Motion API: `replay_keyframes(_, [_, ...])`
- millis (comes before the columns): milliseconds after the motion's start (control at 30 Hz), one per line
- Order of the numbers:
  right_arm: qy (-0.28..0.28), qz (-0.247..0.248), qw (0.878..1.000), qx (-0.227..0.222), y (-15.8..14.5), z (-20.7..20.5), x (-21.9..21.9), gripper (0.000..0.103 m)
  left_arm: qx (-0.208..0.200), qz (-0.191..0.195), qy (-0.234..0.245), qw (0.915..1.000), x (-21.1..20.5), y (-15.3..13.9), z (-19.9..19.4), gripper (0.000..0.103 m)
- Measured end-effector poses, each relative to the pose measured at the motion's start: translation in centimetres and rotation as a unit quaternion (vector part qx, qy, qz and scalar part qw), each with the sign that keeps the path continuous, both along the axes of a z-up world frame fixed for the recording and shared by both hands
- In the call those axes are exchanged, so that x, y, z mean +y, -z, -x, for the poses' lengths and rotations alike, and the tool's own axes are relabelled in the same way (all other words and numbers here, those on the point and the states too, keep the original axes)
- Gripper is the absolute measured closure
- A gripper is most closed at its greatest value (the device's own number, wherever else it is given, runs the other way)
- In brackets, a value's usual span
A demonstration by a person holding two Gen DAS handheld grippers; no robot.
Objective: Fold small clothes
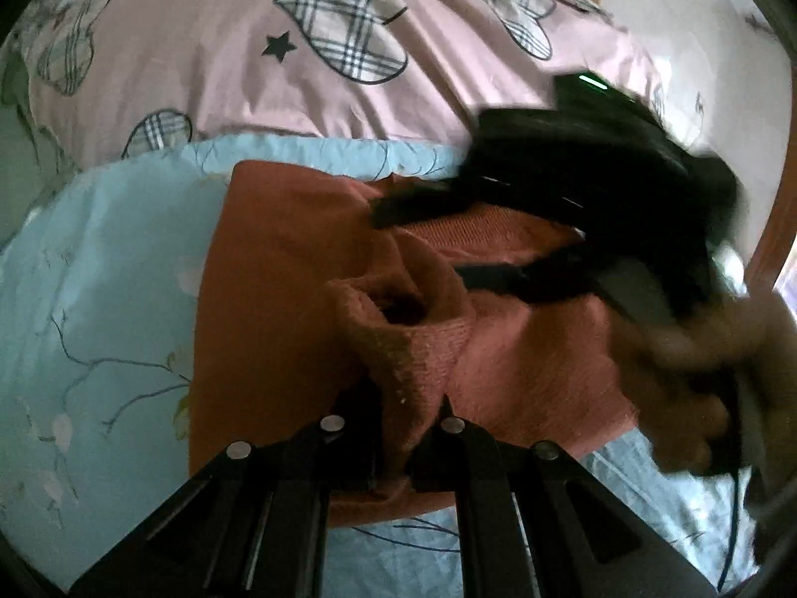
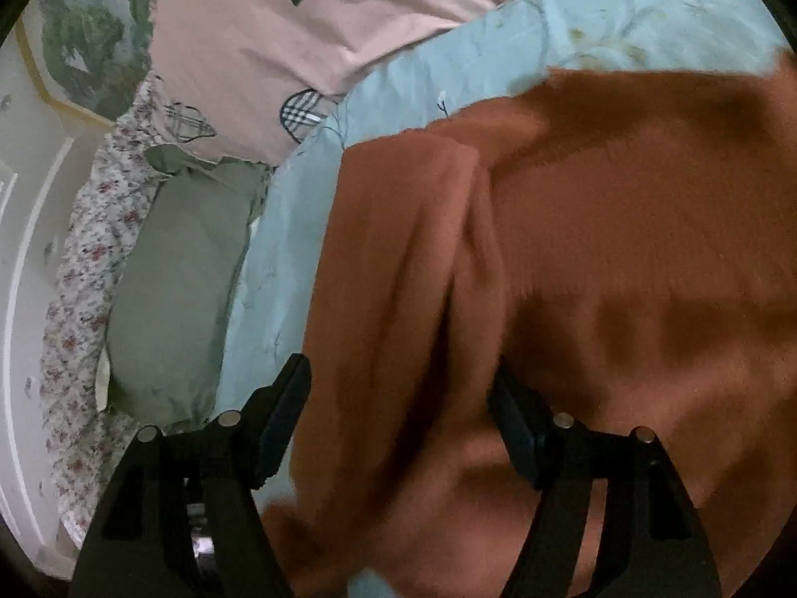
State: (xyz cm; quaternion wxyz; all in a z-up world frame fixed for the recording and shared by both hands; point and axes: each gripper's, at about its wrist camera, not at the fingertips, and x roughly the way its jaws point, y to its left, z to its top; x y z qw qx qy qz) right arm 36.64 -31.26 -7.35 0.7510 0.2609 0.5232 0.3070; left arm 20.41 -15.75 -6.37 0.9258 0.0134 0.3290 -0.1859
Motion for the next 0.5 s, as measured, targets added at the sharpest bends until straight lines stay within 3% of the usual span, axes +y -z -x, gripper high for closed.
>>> replay_keyframes(33, [0.0,0.013,1.0,-0.005,0.0,-0.6,0.5,0.067,-0.003,-0.005,0.003,1.0,-0.1,0.0,0.2,0.097])
replay_keyframes(67, [-0.001,0.019,1.0,-0.007,0.0,-1.0,0.7,0.076,-0.004,-0.007,0.004,1.0,-0.1,0.1,0.2,0.097])
replay_keyframes(133, [-0.006,0.021,1.0,-0.022,-0.7,-1.2,0.7,0.084,-0.002,-0.009,0.007,0.9999,-0.2,0.1,0.2,0.097])
replay_keyframes(233, [-0.004,0.027,0.997,-0.076,-4.0,0.2,-1.2,0.085,-0.005,-0.016,0.012,0.9998,-0.5,-0.3,0.3,0.097])
replay_keyframes(333, [0.015,0.037,0.992,-0.118,-7.2,1.5,-5.0,0.085,-0.015,-0.009,0.024,0.9996,-1.4,-2.6,0.8,0.097])
replay_keyframes(500, [0.047,0.096,0.987,-0.12,-7.3,2.7,-11.1,0.085,-0.022,0.03,0.072,0.9968,-5.5,-5.0,1.5,0.096])
